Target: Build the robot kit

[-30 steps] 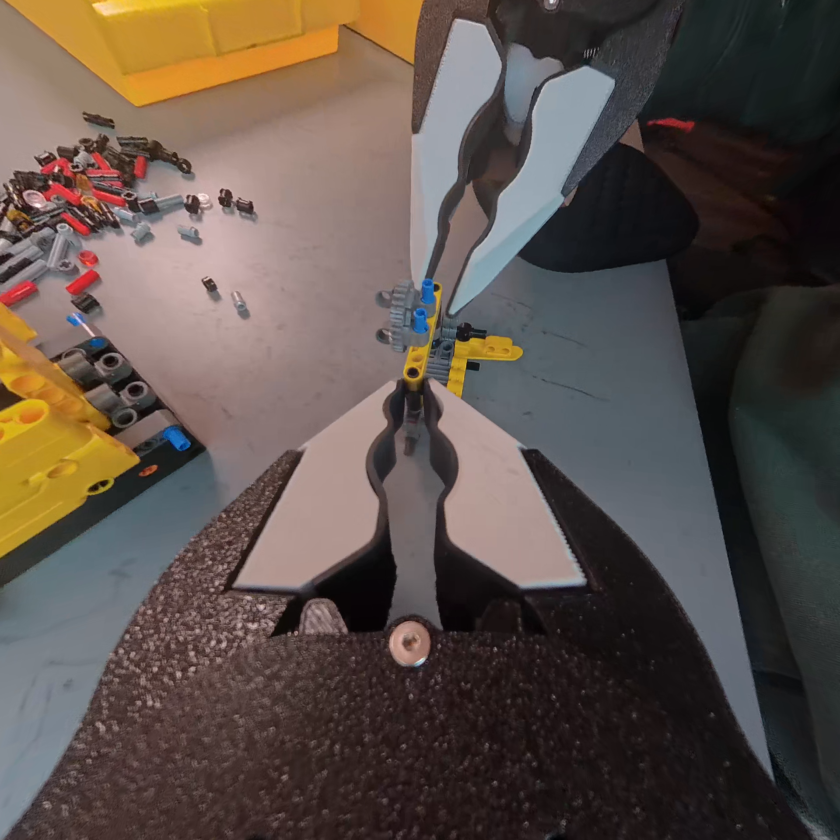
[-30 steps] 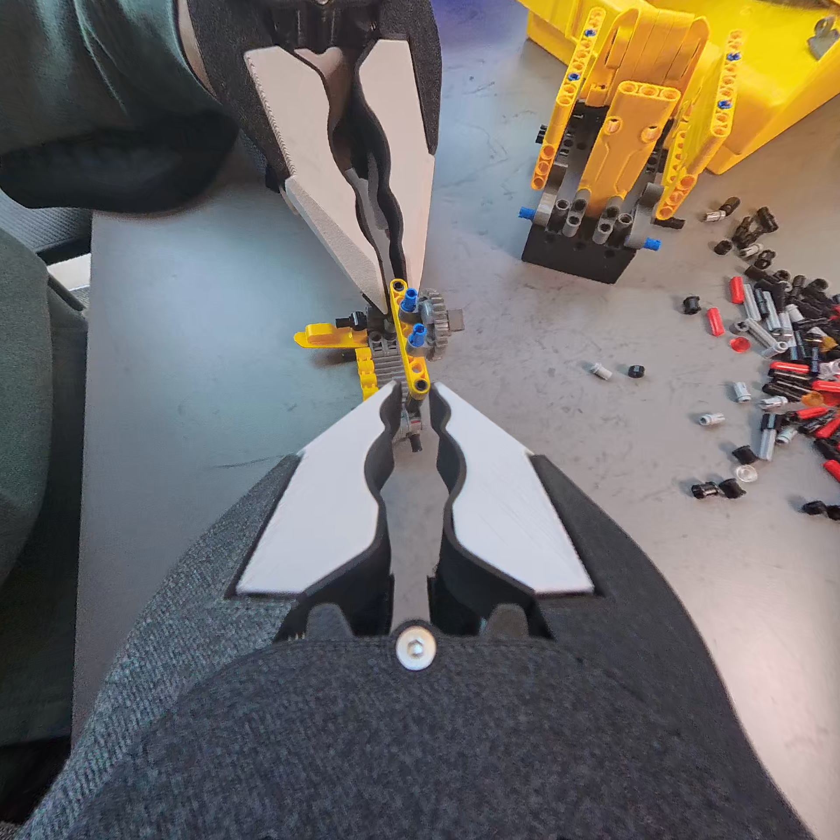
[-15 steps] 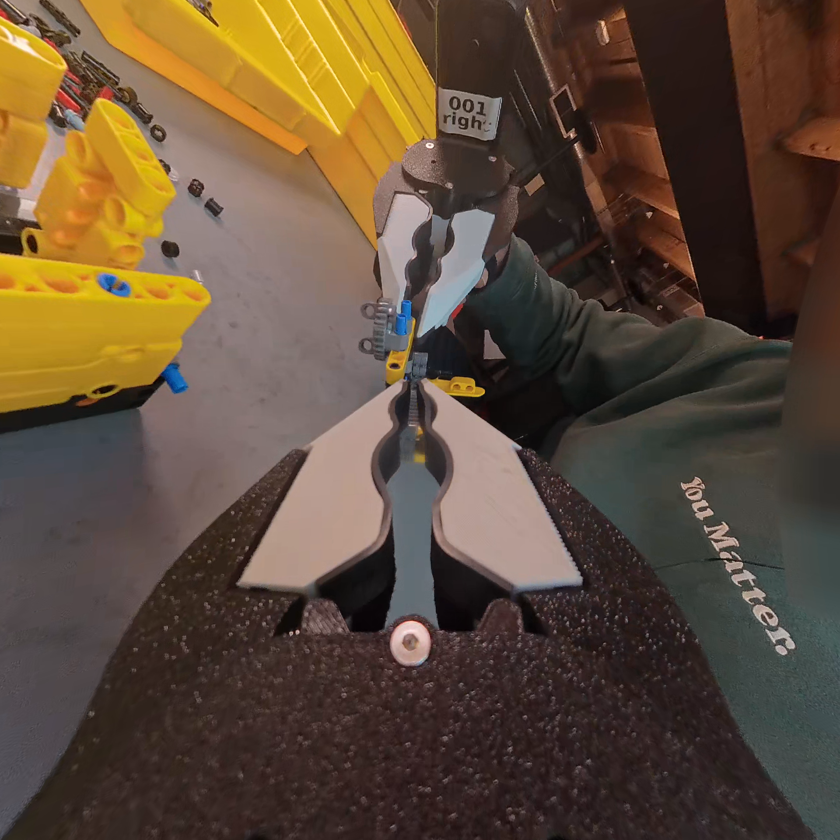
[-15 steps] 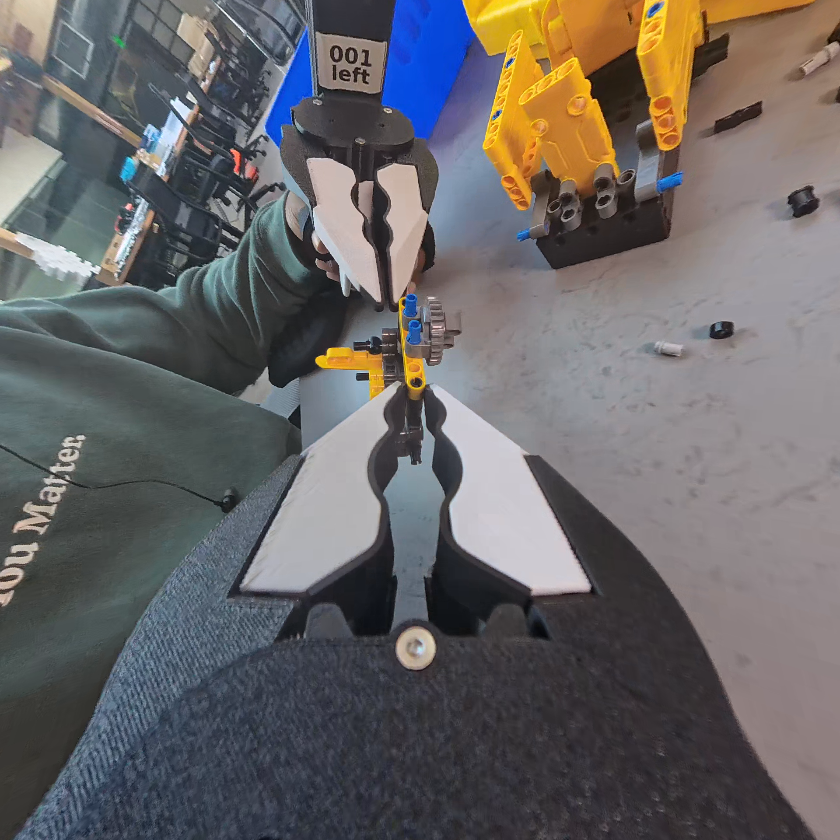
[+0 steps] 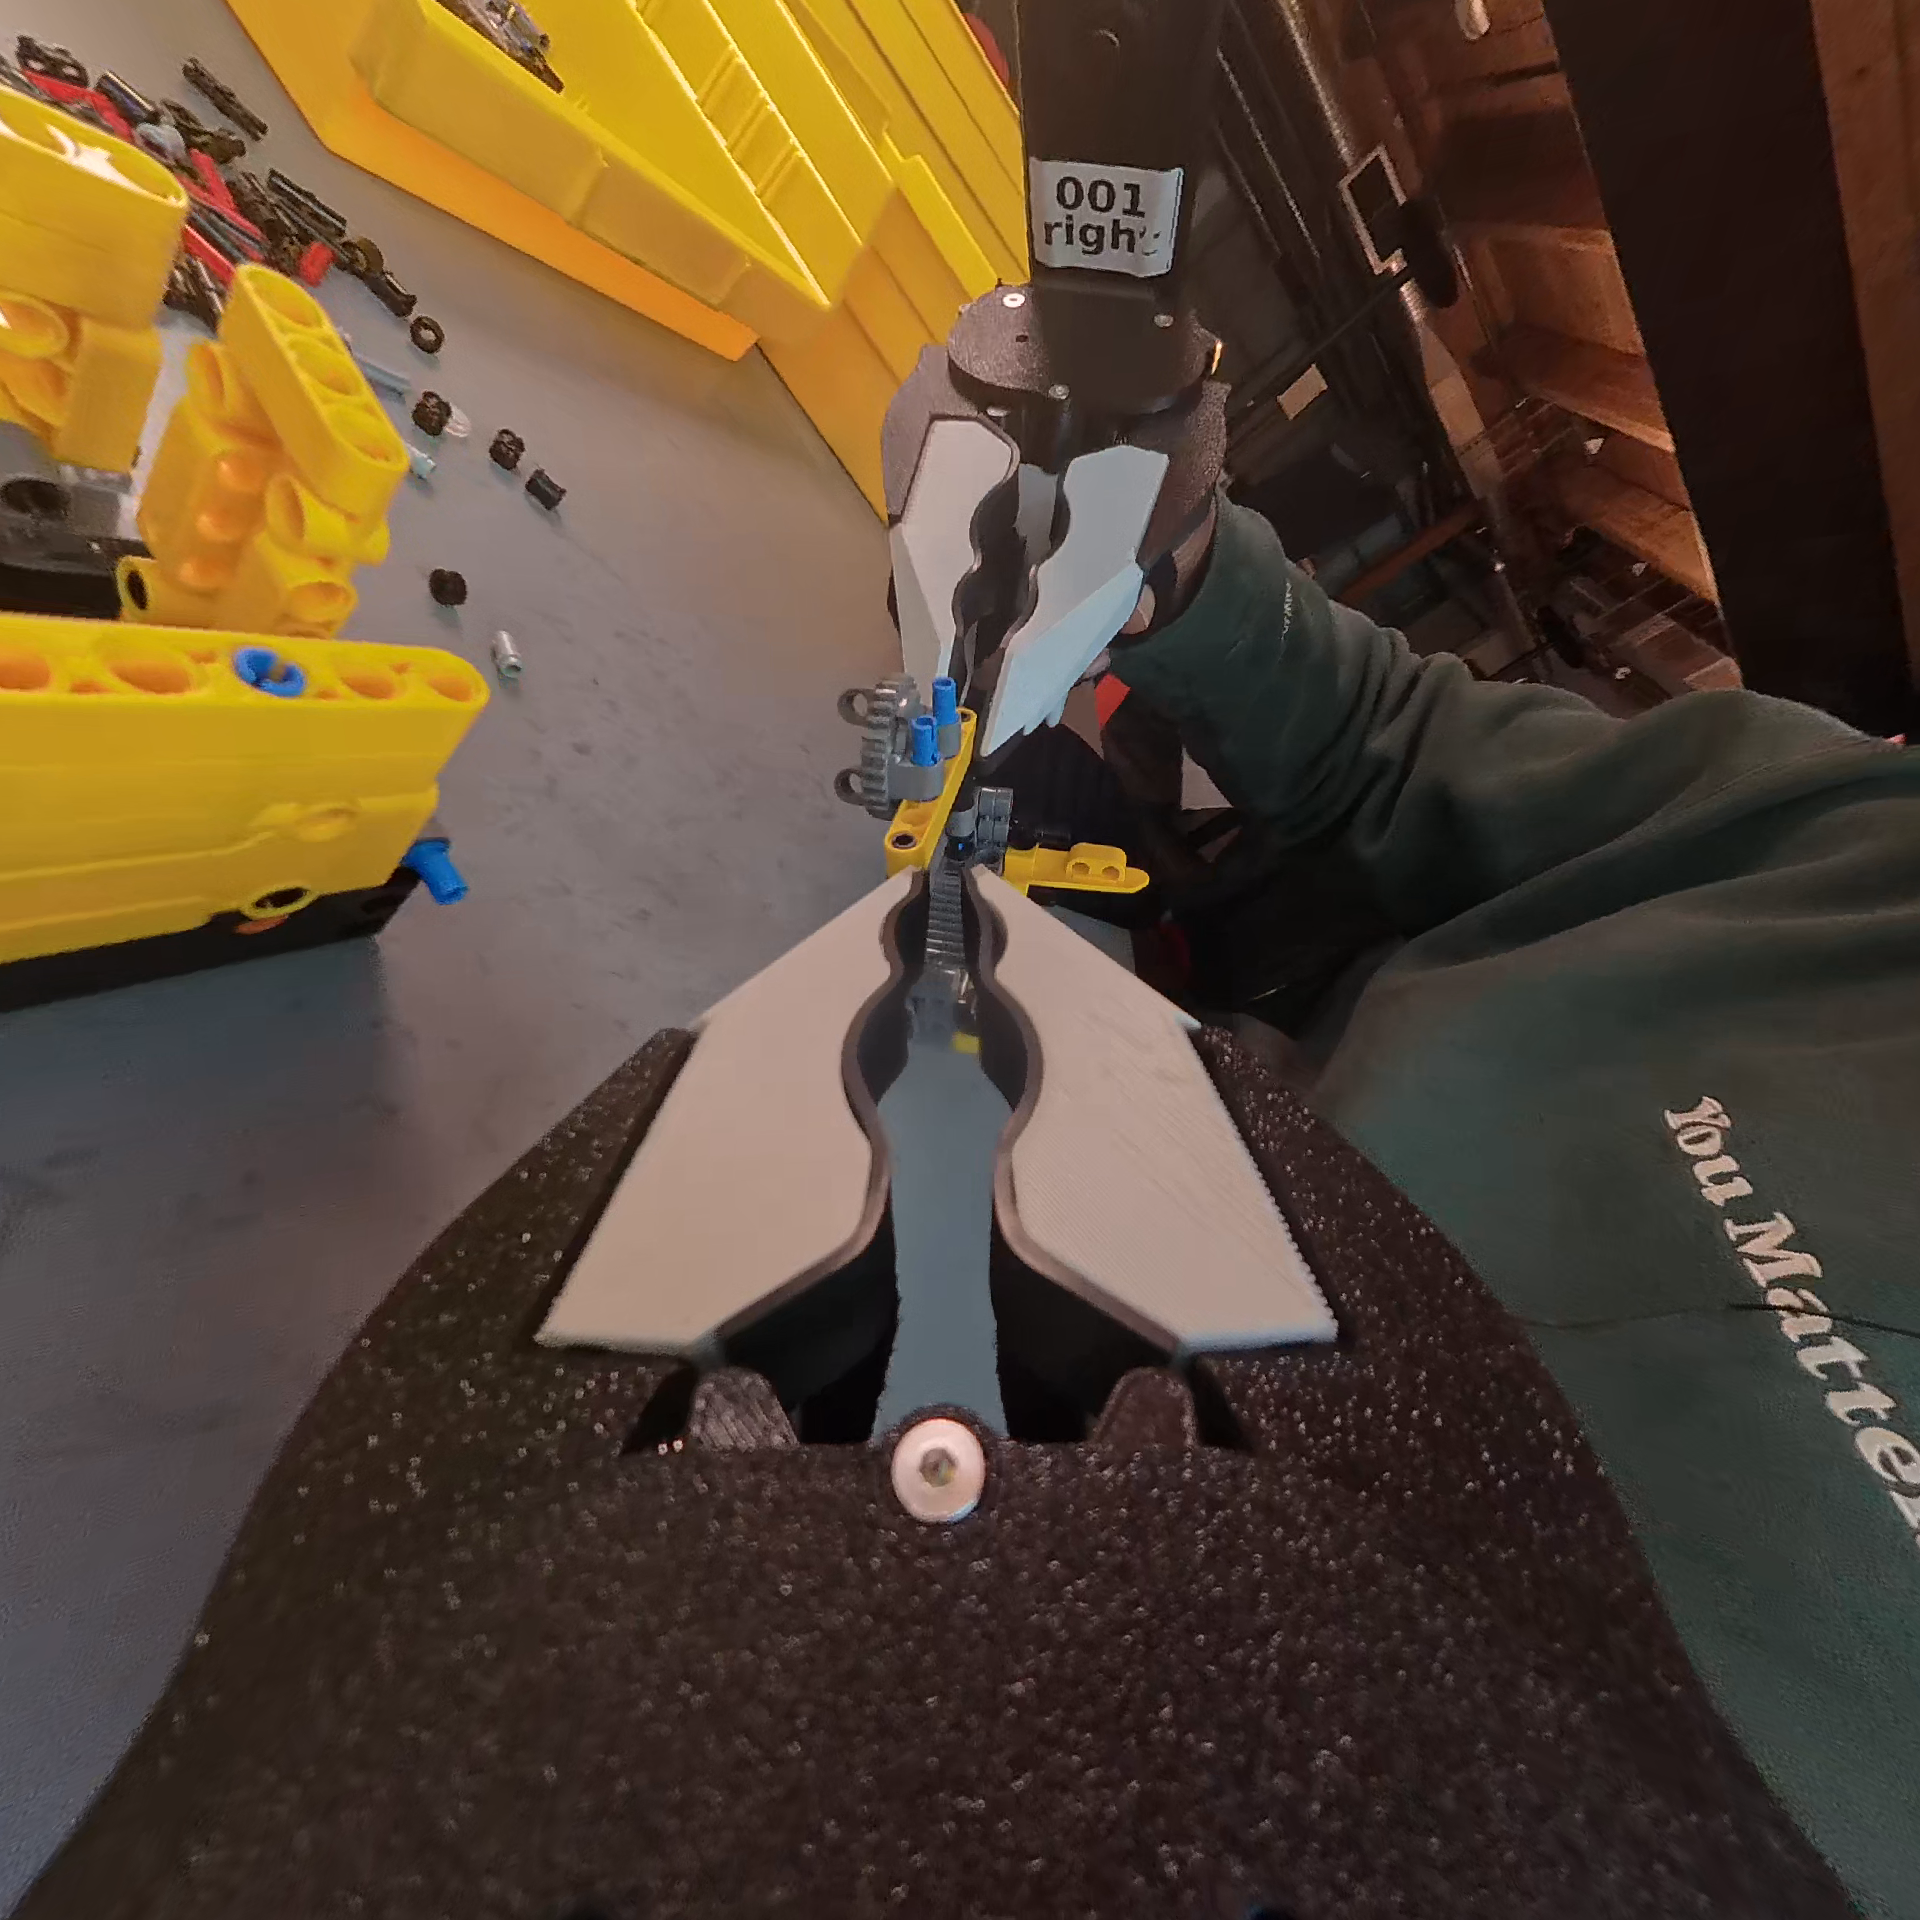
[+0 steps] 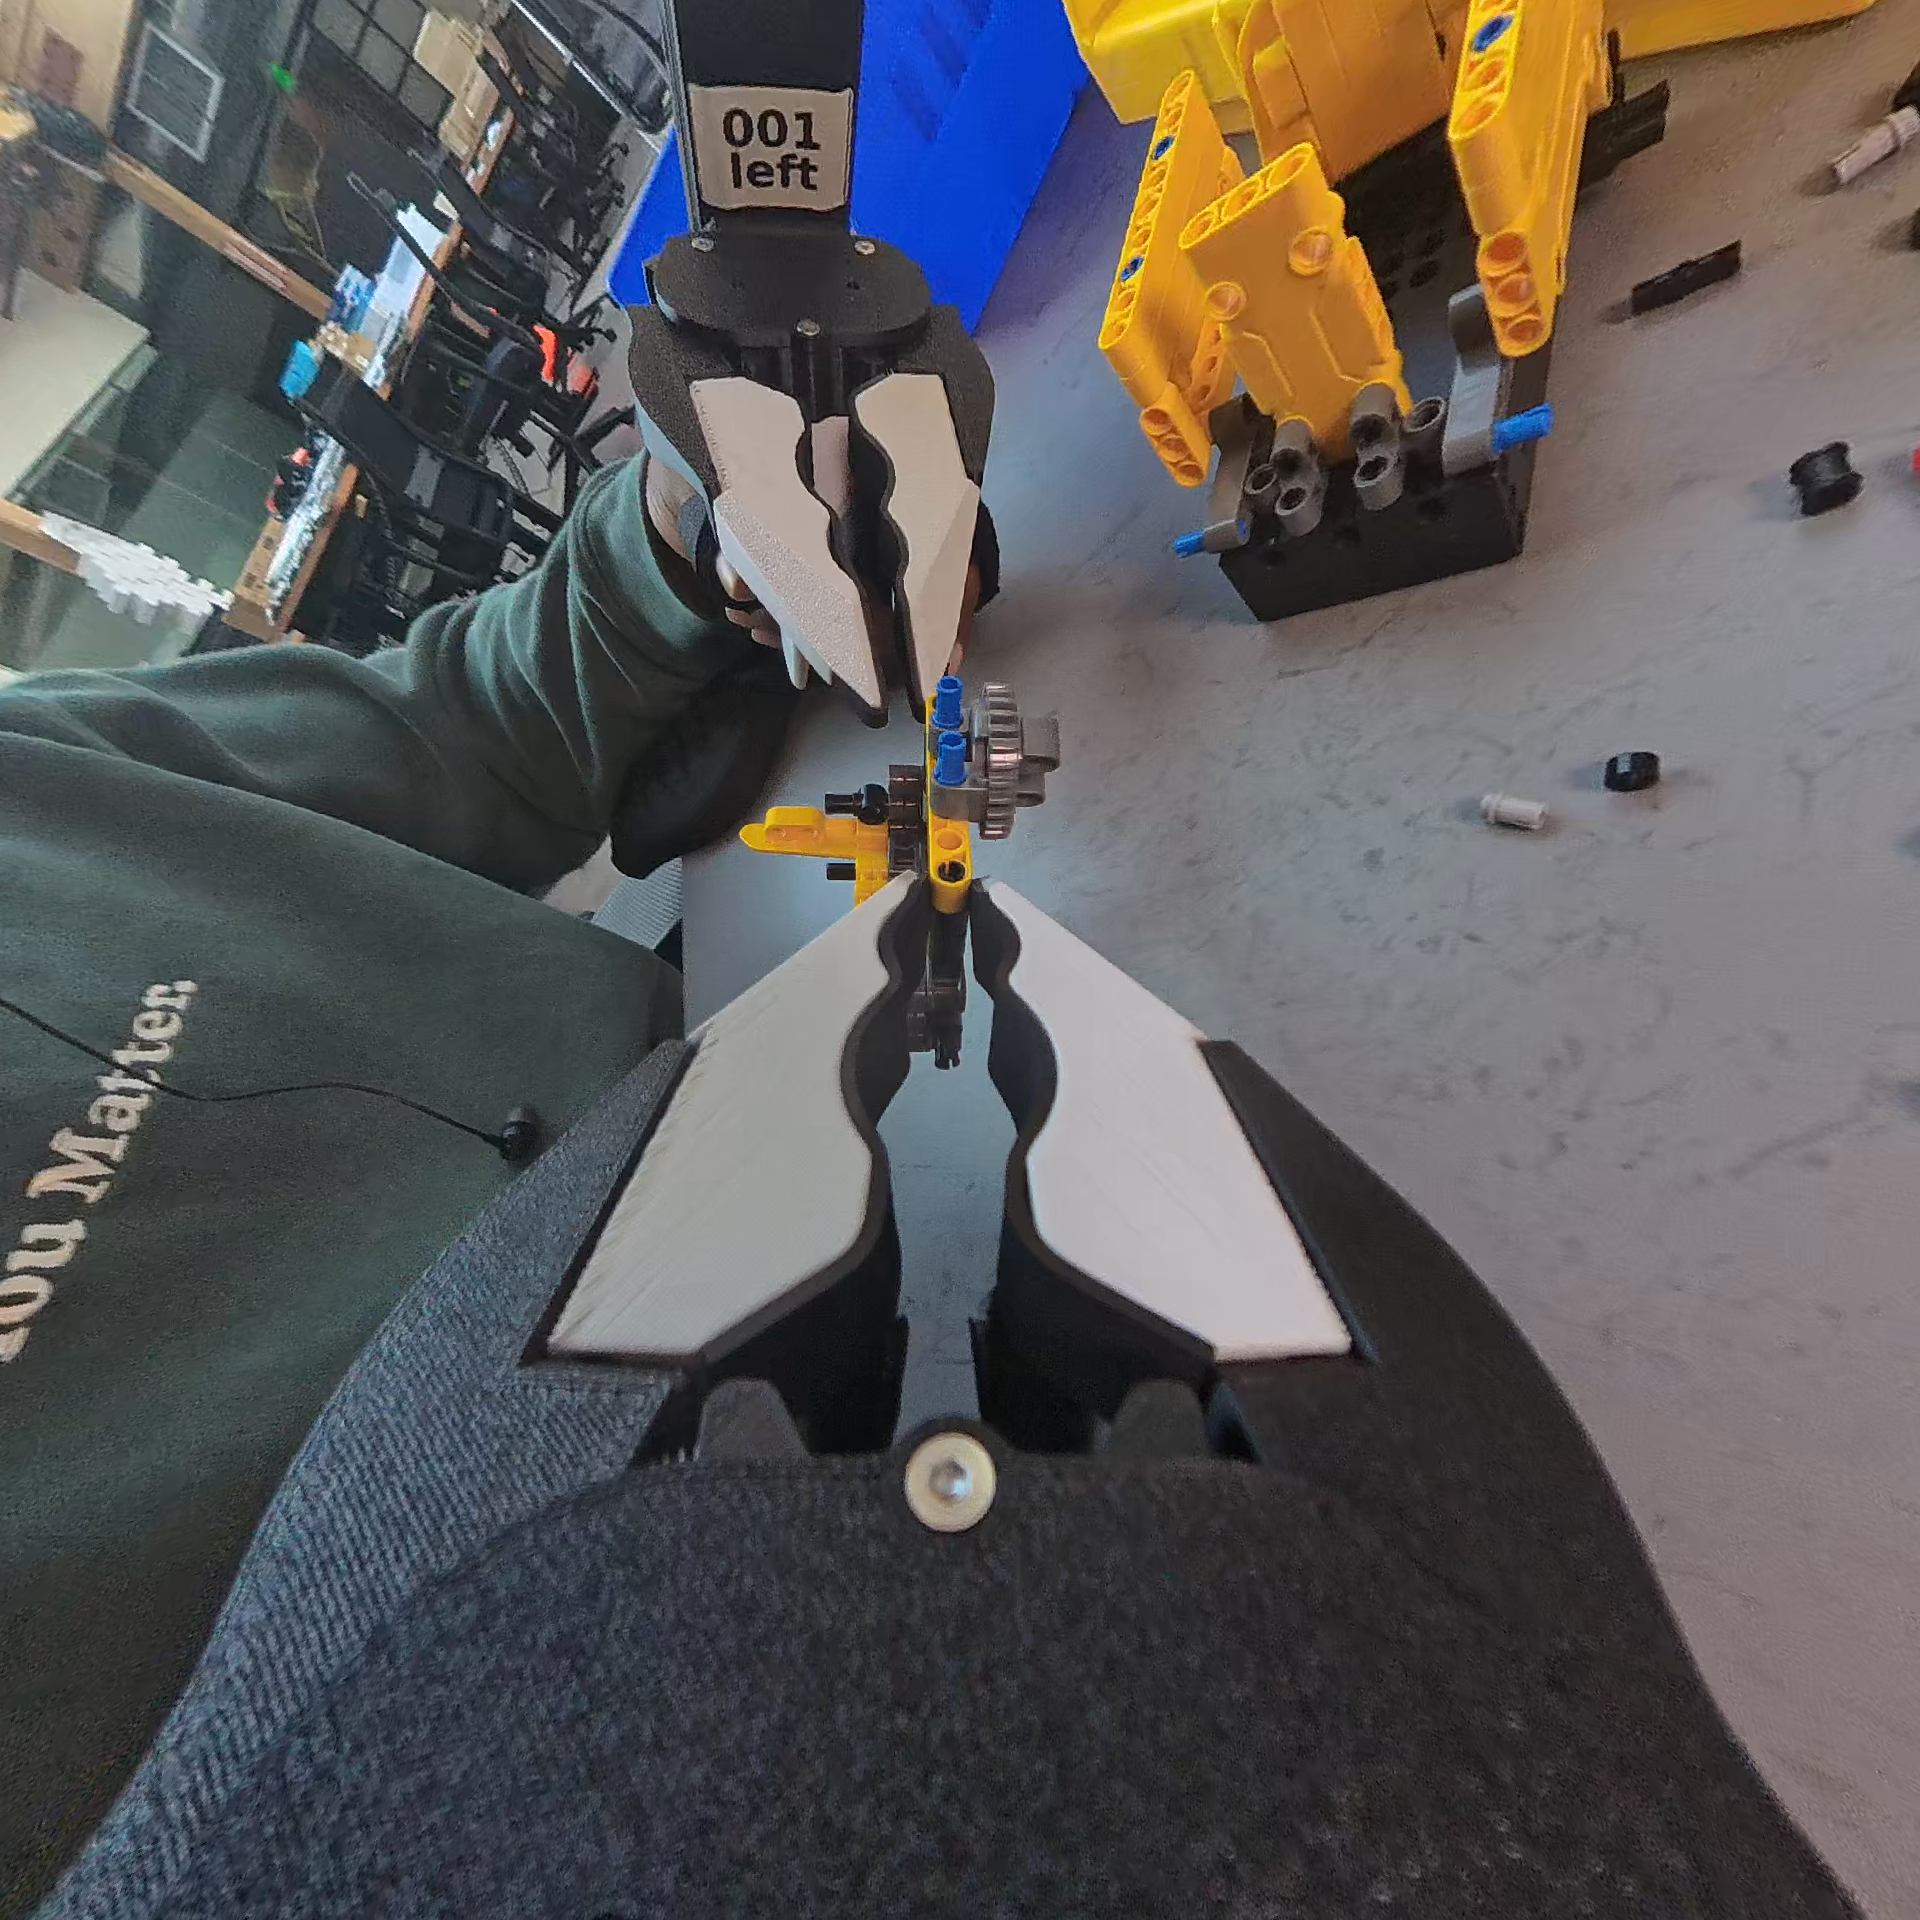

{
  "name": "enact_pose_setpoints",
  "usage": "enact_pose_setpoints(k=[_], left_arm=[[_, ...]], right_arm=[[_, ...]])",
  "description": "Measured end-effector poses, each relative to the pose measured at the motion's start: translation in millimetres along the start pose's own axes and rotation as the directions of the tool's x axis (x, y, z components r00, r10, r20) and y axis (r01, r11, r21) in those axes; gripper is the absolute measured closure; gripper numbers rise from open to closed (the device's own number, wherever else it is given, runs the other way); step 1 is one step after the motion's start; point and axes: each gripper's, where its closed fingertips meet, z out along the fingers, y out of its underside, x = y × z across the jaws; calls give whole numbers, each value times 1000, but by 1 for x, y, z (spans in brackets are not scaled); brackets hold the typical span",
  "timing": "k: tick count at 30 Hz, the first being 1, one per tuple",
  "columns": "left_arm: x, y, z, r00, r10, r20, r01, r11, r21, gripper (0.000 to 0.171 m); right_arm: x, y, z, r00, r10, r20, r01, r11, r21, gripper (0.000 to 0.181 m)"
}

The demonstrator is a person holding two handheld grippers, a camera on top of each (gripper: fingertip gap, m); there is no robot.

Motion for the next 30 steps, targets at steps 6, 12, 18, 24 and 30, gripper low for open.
enact_pose_setpoints(k=[6, 12, 18, 24, 30], left_arm=[[-18, 20, 4, 923, 316, 219, -271, 939, -213, 169], [-21, 26, 4, 723, 624, 295, -456, 753, -475, 168], [-25, 24, 3, 583, 782, 223, -455, 541, -708, 149], [-23, 19, 5, 602, 780, 168, -416, 487, -768, 156], [-24, 25, 7, 618, 778, 117, -369, 418, -830, 165]], right_arm=[[12, 8, 7, 891, -421, -171, 405, 907, -118, 175], [14, 15, 11, 728, -634, -260, 588, 773, -236, 175], [15, 17, 11, 691, -667, -280, 623, 745, -238, 175], [14, 18, 12, 686, -673, -276, 637, 739, -218, 175], [18, 21, 13, 683, -682, -261, 643, 731, -227, 175]])
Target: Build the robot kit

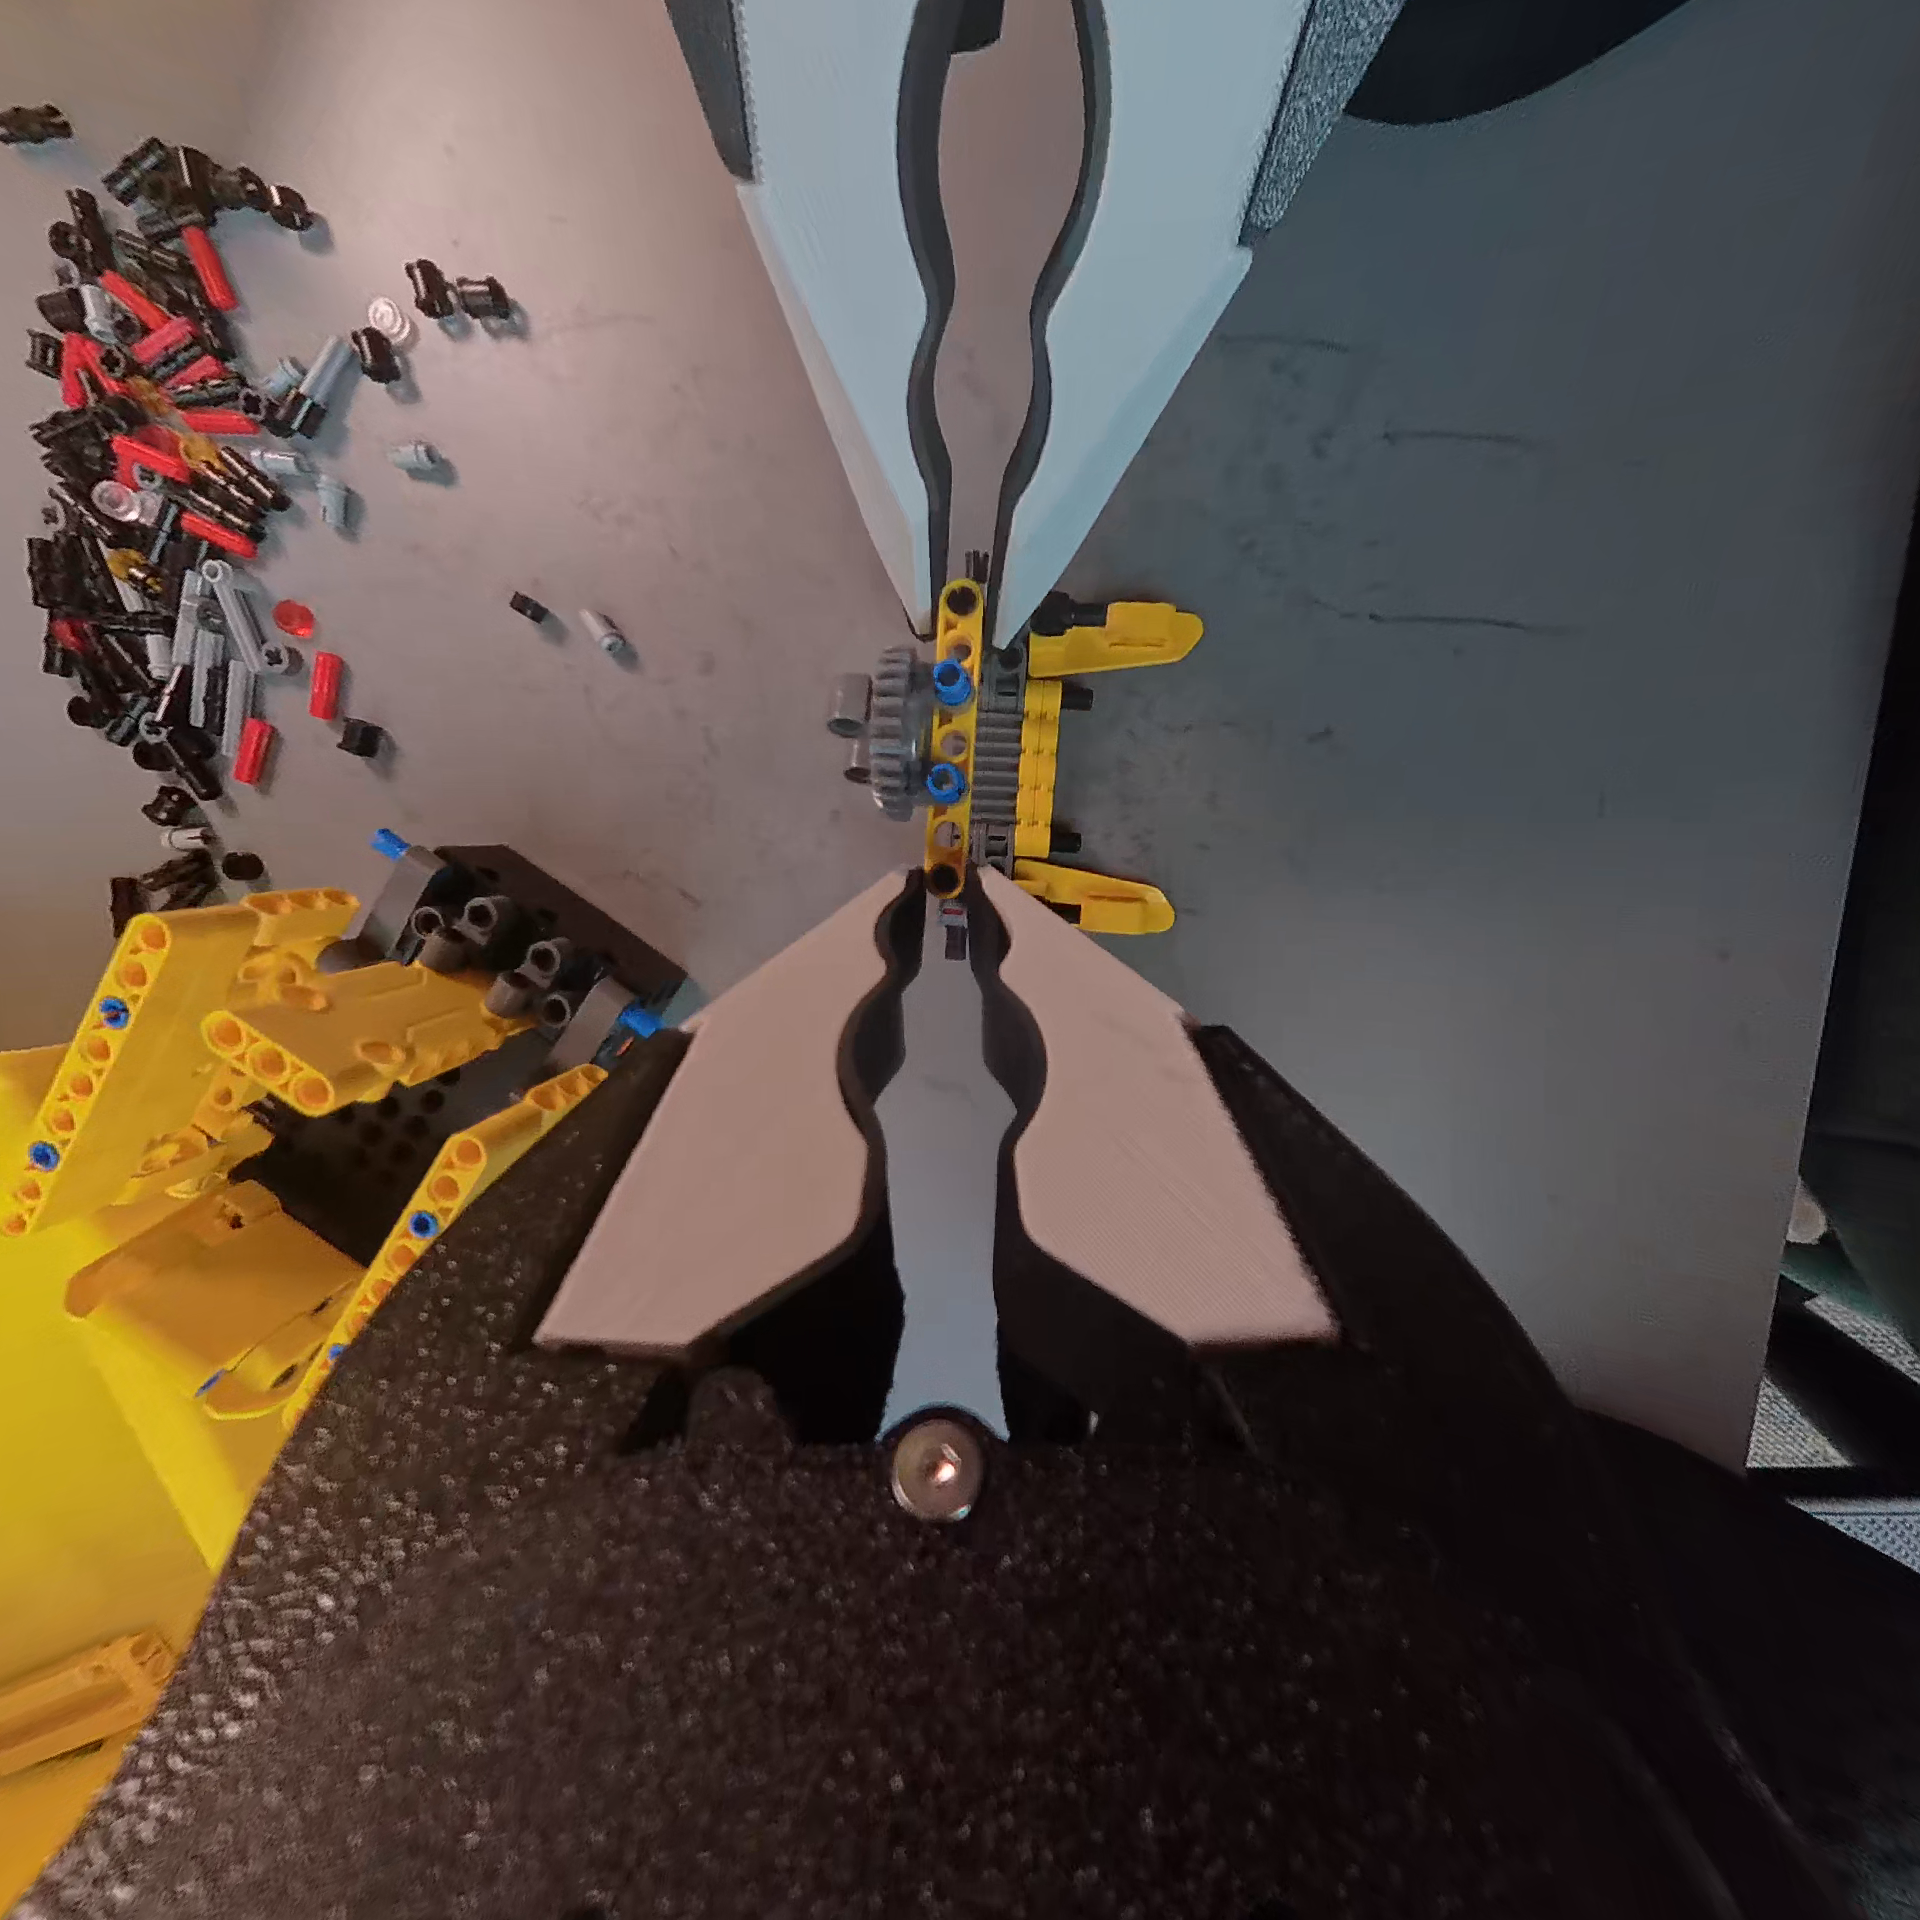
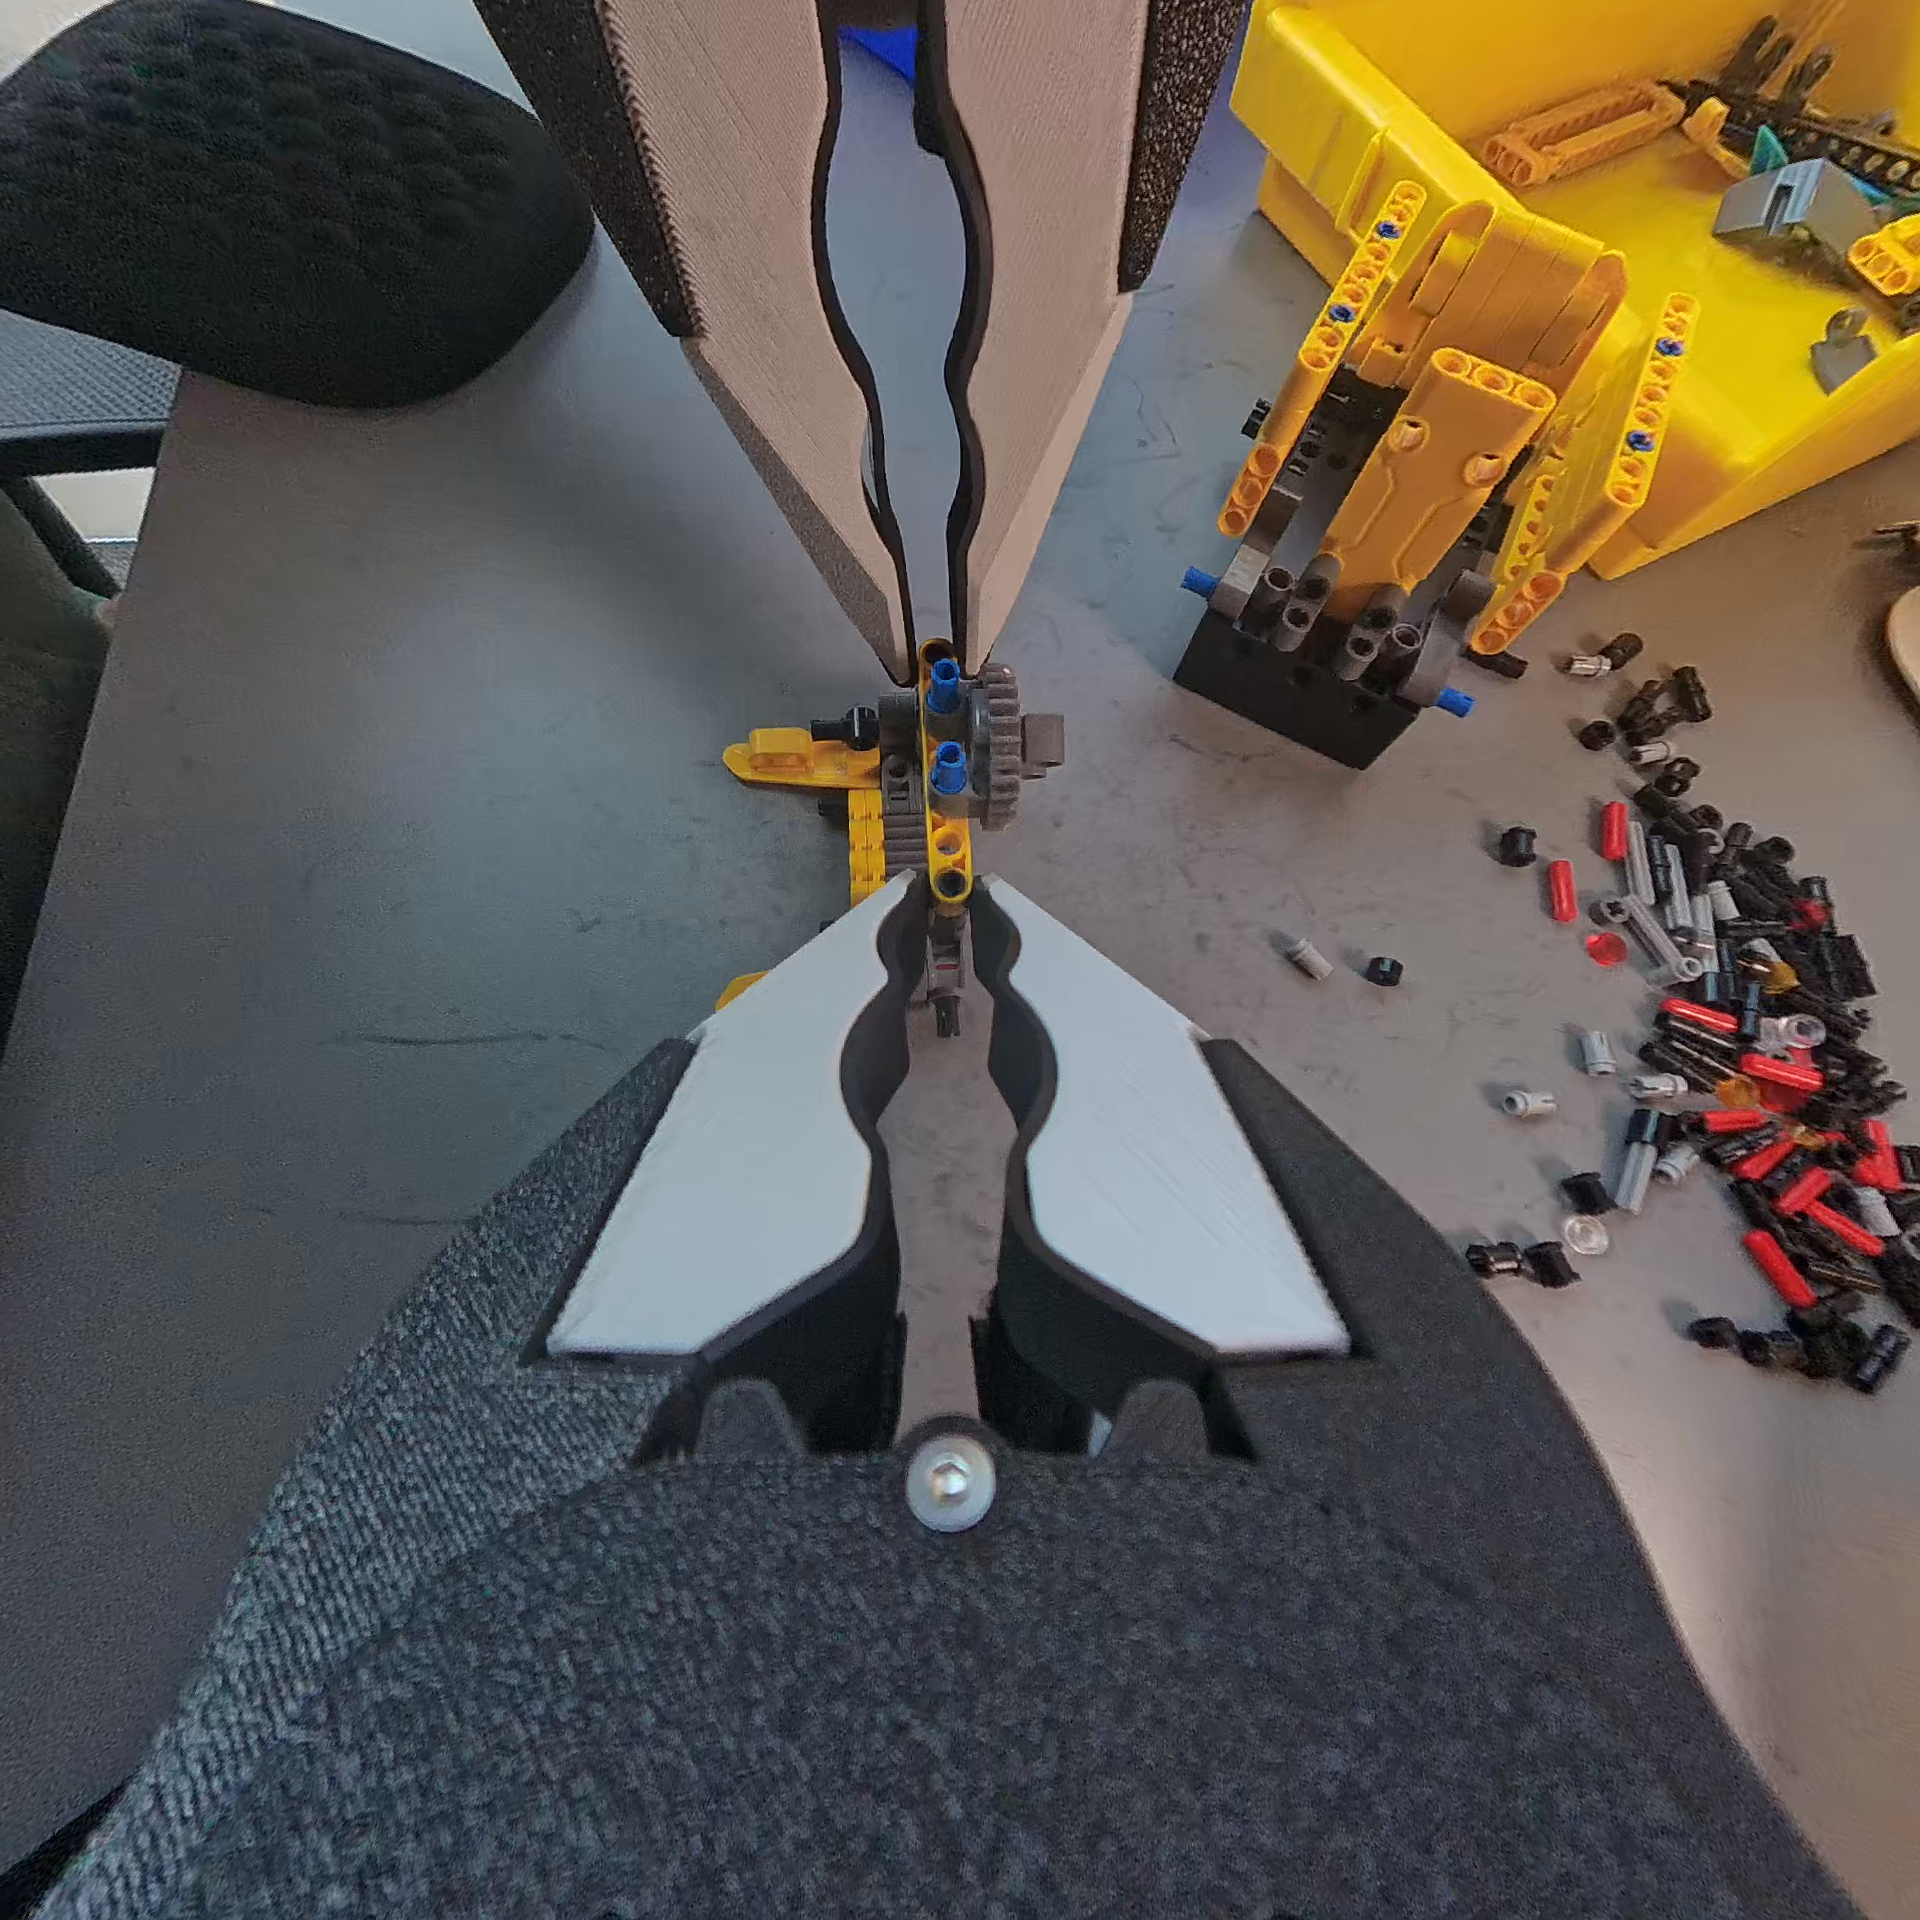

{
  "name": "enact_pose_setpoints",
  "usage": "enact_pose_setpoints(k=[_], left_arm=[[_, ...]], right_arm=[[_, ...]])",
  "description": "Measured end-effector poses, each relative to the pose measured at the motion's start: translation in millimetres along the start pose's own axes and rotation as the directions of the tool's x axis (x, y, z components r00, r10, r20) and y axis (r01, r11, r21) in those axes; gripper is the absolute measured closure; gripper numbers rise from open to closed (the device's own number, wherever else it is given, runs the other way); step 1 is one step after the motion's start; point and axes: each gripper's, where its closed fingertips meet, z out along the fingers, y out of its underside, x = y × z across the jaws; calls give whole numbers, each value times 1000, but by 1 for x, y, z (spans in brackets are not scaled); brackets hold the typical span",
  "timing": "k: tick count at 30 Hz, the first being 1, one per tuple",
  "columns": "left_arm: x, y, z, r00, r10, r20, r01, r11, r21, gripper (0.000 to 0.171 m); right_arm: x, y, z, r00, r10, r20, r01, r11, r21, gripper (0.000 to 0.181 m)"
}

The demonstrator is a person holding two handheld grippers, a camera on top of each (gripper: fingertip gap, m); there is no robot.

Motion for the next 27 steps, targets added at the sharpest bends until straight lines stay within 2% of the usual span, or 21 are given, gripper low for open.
enact_pose_setpoints(k=[5, 16, 19, 20, 21, 23, 27], left_arm=[[1, 2, 2, 1000, -7, -21, 5, 998, -65, 165], [0, 1, 2, 999, -51, 2, 51, 998, -38, 165], [2, 2, 5, 997, -72, 8, 72, 997, 21, 164], [6, 5, 8, 996, -89, -12, 90, 995, 36, 156], [9, 7, 11, 993, -110, -31, 112, 992, 63, 148], [12, 7, 13, 985, -163, -49, 169, 974, 153, 147], [4, 3, 6, 951, -295, -89, 307, 876, 372, 146]], right_arm=[[0, 0, 0, 1000, -2, 12, 2, 1000, -7, 175], [-1, 0, 0, 998, 24, 58, -24, 1000, -1, 175], [0, 0, 0, 999, -13, 39, 13, 1000, 9, 174], [0, -1, -1, 999, -22, 26, 22, 999, 25, 169], [0, -3, -2, 1000, -18, 20, 17, 999, 43, 160], [-1, -4, -6, 1000, 6, 27, -8, 998, 65, 140], [2, 1, -9, 1000, -15, -14, 16, 998, 64, 115]])
